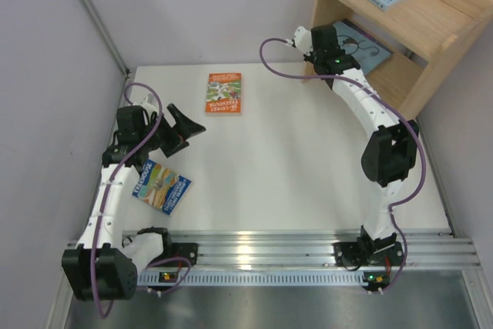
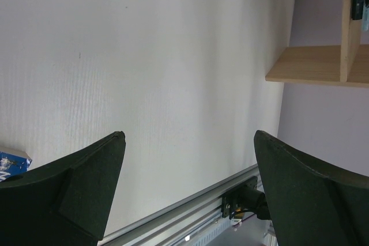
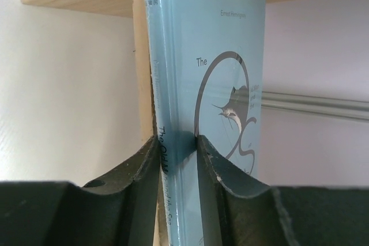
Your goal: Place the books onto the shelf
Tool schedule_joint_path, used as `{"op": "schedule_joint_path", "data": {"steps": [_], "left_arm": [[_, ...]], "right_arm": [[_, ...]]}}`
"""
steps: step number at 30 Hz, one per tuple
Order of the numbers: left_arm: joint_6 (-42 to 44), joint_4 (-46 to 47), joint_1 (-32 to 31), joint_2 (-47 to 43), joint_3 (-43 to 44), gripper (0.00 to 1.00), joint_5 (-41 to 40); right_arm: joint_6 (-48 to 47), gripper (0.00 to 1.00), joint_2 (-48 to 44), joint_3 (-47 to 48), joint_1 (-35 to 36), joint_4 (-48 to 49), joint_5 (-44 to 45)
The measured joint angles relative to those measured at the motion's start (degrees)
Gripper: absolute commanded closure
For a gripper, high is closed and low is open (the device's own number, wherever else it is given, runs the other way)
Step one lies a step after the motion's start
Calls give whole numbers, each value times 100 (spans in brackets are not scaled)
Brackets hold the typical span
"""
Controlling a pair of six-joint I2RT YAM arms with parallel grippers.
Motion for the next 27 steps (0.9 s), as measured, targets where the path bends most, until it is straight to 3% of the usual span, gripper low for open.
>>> {"op": "schedule_joint_path", "data": {"steps": [12,22,27], "left_arm": [[-52,-22,-107,-74,90,3,-177],[-72,-37,-293,-74,164,3,-328],[-72,-37,-380,-74,164,3,-367]], "right_arm": [[-310,74,0,-37,-37,452,42],[-295,61,2,-37,-101,503,-4],[-190,65,2,-37,-116,385,-140]]}}
